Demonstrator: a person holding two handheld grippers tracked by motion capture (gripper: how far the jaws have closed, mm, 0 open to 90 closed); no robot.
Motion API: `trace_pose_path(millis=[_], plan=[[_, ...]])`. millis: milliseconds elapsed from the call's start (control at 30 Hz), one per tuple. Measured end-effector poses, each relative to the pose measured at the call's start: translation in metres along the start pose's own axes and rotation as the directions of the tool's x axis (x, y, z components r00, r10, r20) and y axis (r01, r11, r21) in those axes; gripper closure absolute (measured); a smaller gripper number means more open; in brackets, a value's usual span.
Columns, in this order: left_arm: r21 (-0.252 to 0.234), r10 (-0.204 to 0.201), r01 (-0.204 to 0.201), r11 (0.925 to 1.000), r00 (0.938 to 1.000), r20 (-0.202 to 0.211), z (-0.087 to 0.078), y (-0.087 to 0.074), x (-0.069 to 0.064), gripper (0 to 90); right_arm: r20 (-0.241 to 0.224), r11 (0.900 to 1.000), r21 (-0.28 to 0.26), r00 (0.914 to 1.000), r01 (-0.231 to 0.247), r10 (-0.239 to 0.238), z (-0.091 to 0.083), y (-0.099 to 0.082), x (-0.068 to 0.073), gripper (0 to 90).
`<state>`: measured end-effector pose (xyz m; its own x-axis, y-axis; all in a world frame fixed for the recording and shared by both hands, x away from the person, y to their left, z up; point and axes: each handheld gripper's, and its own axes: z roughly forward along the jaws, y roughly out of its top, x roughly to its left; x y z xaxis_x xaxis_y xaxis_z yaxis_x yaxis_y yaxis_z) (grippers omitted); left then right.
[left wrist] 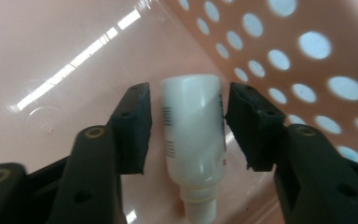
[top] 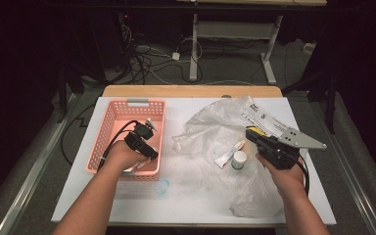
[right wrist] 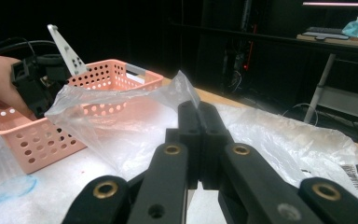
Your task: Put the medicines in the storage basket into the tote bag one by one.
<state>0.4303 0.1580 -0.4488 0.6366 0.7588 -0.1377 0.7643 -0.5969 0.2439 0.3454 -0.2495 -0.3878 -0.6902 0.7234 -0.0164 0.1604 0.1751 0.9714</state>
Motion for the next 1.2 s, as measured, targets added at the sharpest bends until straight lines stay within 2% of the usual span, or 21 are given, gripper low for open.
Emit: trace_pose_path(millis=[100, 167, 400, 600, 733, 767, 867, 967, 1033, 1100, 1200], plan=[[0.031, 0.003, -0.002, 0.9995, 1.0, -0.008, 0.006, 0.001, 0.0, 51.7, -0.002, 1.0, 0.0, 1.0, 0.002, -0.002, 0.0, 0.0, 0.0, 90.0], [0.022, 0.002, -0.001, 0.9997, 0.9998, -0.019, 0.006, 0.002, -0.001, 56.5, -0.001, 1.0, 0.0, 1.0, 0.001, -0.001, 0.0, 0.0, 0.0, 90.0], [0.011, 0.013, -0.013, 0.9999, 0.9994, -0.032, 0.006, 0.002, -0.002, 57.8, -0.001, 1.0, -0.001, 1.0, -0.001, 0.001, 0.0, 0.0, 0.0, 90.0], [-0.059, 0.018, -0.02, 0.9981, 0.999, -0.042, -0.005, 0.0, -0.004, 58.0, 0.001, 1.0, -0.002, 1.0, -0.002, 0.002, -0.001, 0.0, 0.0, 90.0], [-0.144, 0.023, -0.03, 0.9891, 0.9982, -0.056, -0.02, -0.005, -0.006, 58.0, 0.0, 1.0, -0.001, 1.0, 0.001, -0.001, 0.0, 0.0, 0.001, 90.0], [-0.183, 0.02, -0.03, 0.9827, 0.9981, -0.059, -0.025, -0.008, -0.008, 58.0, 0.0, 1.0, -0.001, 1.0, 0.0, 0.0, 0.0, 0.0, 0.001, 90.0], [-0.249, 0.02, -0.036, 0.9678, 0.9976, -0.067, -0.035, -0.015, -0.012, 58.0, -0.001, 1.0, -0.006, 1.0, 0.004, -0.004, 0.0, 0.001, 0.001, 90.0], [-0.326, 0.028, -0.049, 0.9442, 0.9971, -0.07, -0.044, -0.024, -0.018, 58.0, 0.0, 1.0, -0.004, 1.0, 0.005, -0.005, 0.0, 0.001, 0.001, 90.0], [-0.361, 0.03, -0.056, 0.9309, 0.9967, -0.075, -0.047, -0.029, -0.021, 58.0, 0.001, 1.0, -0.002, 1.0, 0.002, -0.002, 0.0, 0.001, 0.002, 90.0], [-0.404, 0.025, -0.051, 0.9136, 0.9974, -0.068, -0.05, -0.036, -0.024, 58.1, 0.0, 1.0, -0.003, 1.0, 0.007, -0.007, 0.0, 0.001, 0.002, 90.0], [-0.448, 0.021, -0.043, 0.8929, 0.9984, -0.053, -0.053, -0.044, -0.026, 58.1, 0.0, 1.0, -0.001, 1.0, 0.003, -0.003, 0.0, 0.0, 0.002, 90.0]])
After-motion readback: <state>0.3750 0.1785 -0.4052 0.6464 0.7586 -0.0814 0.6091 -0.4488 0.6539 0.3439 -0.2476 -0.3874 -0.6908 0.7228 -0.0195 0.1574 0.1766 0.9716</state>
